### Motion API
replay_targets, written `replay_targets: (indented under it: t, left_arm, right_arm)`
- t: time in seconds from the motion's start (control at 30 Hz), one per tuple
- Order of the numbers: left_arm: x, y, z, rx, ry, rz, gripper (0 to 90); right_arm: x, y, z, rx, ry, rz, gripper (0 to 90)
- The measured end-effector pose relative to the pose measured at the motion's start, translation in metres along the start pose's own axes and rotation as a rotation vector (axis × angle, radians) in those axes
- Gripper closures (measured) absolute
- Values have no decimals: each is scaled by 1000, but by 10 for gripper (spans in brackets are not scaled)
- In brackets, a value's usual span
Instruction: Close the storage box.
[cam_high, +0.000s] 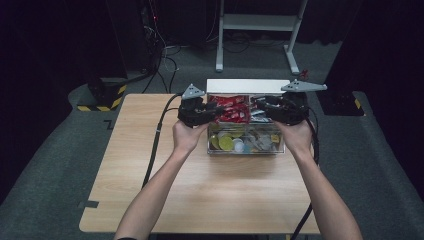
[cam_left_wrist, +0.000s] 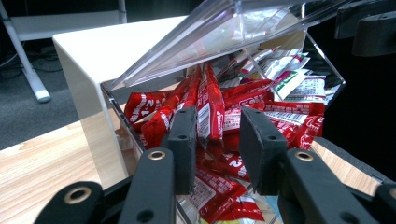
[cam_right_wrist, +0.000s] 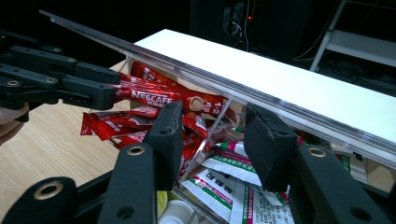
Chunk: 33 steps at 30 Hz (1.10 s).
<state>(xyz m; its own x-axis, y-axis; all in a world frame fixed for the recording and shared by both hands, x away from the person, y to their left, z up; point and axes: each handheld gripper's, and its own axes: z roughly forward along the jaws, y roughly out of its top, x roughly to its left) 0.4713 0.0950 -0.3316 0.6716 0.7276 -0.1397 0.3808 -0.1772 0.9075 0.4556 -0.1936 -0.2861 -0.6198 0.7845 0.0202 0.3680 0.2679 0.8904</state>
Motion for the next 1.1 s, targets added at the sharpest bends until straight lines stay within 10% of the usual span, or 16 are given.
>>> replay_targets:
  t: [1.1]
  left_arm:
    - [1, -5, -23, 0, -23, 50, 863]
  right_arm:
    - [-1, -1, 1, 3, 12, 8, 574]
